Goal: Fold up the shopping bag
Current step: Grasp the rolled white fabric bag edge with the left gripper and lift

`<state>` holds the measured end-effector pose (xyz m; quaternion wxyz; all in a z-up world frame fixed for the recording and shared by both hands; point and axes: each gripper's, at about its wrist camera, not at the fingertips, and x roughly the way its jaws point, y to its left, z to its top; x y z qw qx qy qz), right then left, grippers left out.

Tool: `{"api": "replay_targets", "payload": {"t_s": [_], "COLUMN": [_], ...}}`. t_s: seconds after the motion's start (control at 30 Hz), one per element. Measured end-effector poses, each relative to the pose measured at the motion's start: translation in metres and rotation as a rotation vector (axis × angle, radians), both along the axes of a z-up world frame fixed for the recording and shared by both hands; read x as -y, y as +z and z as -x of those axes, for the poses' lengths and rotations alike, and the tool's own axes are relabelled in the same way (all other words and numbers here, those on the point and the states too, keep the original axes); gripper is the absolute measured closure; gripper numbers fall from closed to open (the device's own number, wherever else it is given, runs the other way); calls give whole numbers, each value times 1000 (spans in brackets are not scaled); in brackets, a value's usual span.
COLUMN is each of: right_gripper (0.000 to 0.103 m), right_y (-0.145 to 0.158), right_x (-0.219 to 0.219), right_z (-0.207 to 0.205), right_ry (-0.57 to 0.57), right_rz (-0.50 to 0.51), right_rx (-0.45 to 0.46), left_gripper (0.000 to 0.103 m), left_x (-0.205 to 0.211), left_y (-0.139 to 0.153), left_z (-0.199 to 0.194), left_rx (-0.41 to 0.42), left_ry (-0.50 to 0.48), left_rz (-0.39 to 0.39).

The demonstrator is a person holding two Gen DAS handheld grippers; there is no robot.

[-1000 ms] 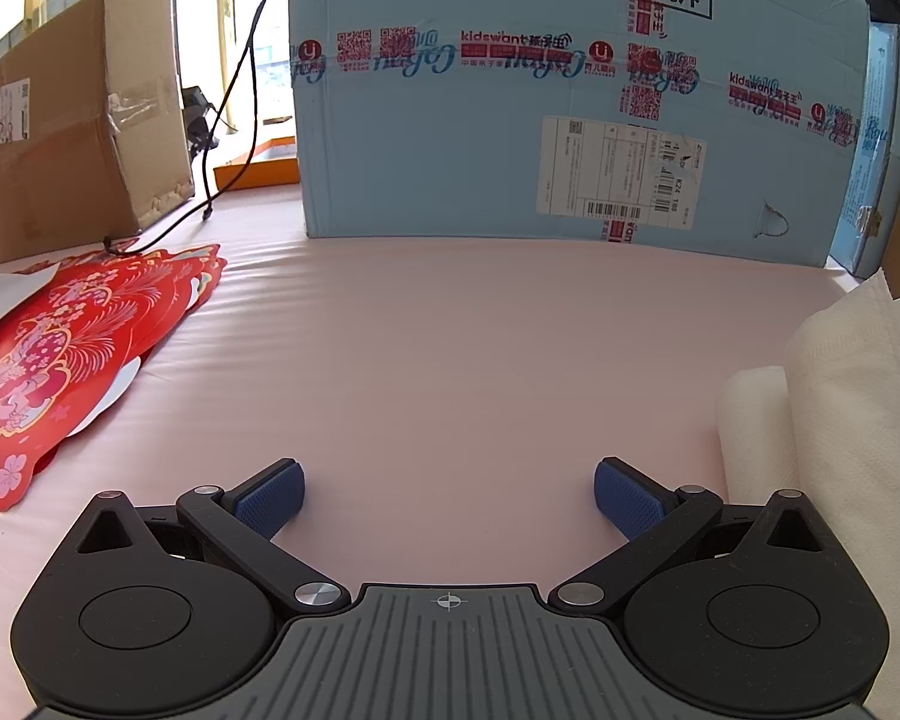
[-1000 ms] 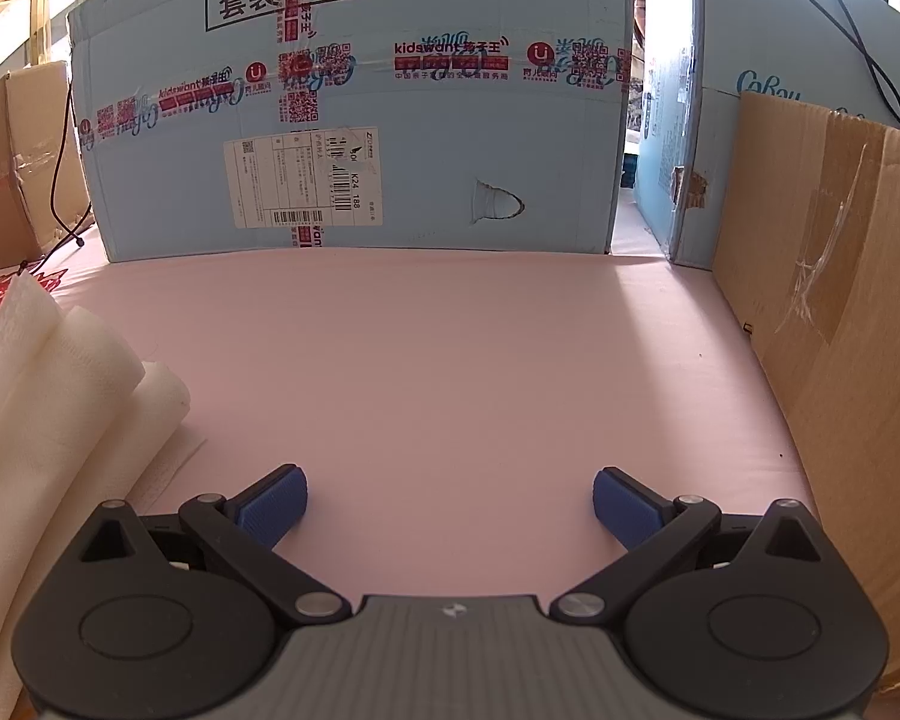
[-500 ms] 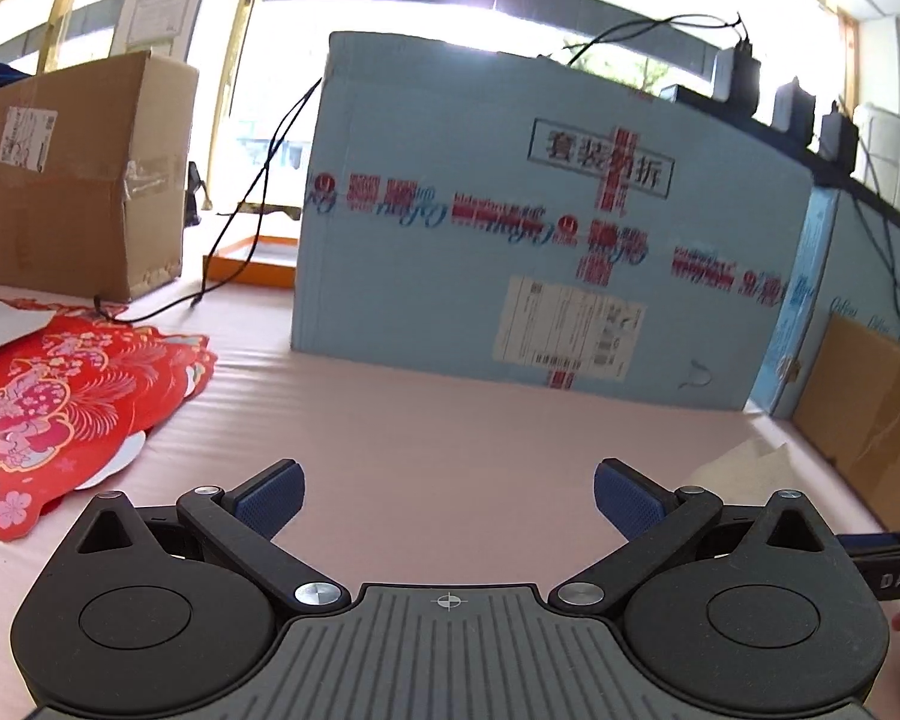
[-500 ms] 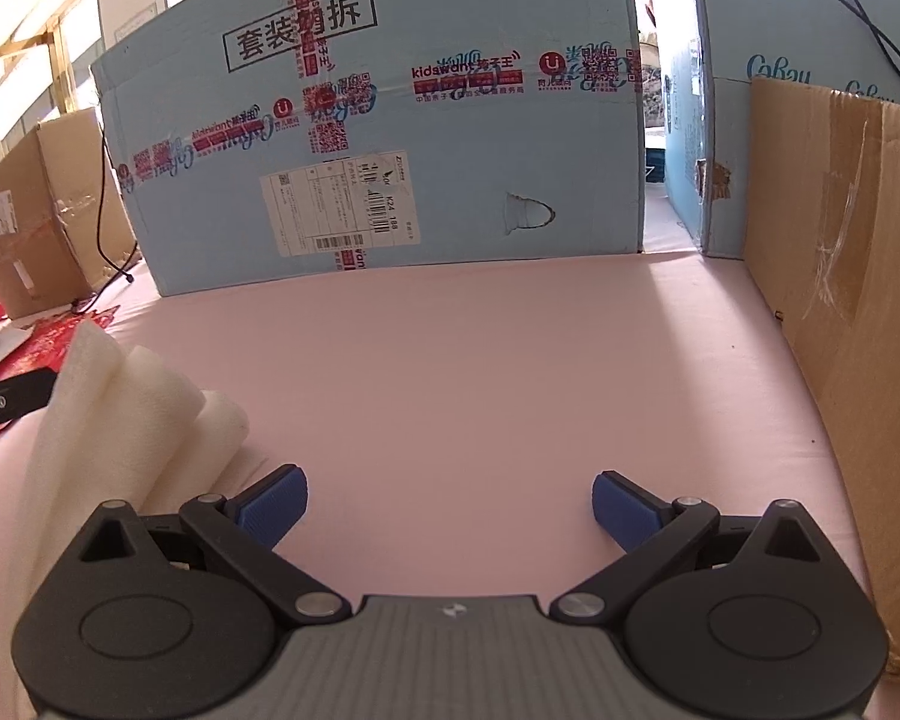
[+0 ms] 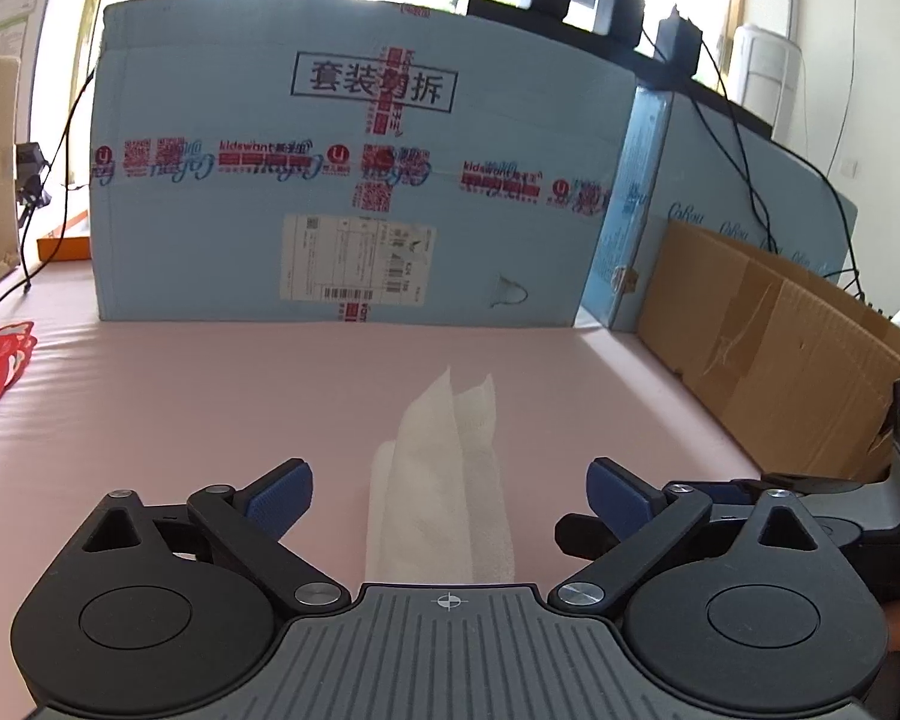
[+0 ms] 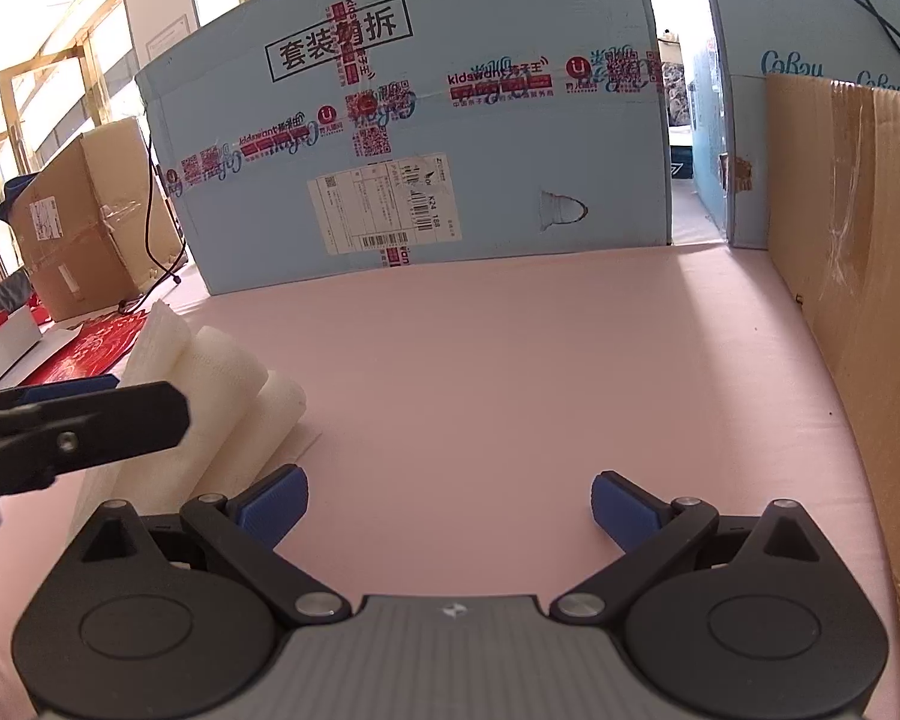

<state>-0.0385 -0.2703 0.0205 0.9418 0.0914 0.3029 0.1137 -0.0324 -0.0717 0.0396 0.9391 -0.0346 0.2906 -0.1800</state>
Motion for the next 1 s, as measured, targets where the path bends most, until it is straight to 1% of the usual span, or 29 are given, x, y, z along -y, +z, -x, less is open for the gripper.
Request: {"api": "replay_targets", "payload": {"t_s": [0.03,0.1,0.17,0.23,0.27,0.37,0.43,0.5,0.6,0.7,0.77,0.87,1.0], "right_gripper": [1,1,1,1,1,1,1,1,1,1,1,1,1], "right_y": [0,-1,-1,-1,-1,-2,-2,-2,-2,-2,-2,-2,-2], "right_x": [0,-1,-2,-2,0,5,9,12,13,13,13,14,12], "right_z": [0,1,2,3,3,3,3,3,3,4,5,6,6], "right_ry": [3,8,13,14,10,-9,-21,-27,-27,-22,-18,-4,19], "right_rz": [2,9,16,12,5,-15,-31,-43,-47,-49,-56,-79,-99], "right_rx": [2,2,1,4,4,-3,-5,-5,-5,-3,-1,4,5], "left_gripper": [21,44,64,69,76,78,78,78,78,78,78,78,77], "left_x": [0,-2,-5,-6,-7,-13,-17,-26,-54,-78,-94,-116,-138], "left_y": [-2,-5,-6,-5,-4,4,11,17,20,16,13,7,-6], "left_z": [-1,-4,-5,-5,-5,1,8,19,40,69,86,103,124], "left_rx": [-15,-47,-63,-53,-45,10,62,108,153,209,224,204,137], "left_ry": [-2,-15,-29,-38,-45,-62,-58,-27,47,152,207,282,327], "left_rz": [-3,-2,6,22,38,120,169,197,266,266,273,258,222]}}
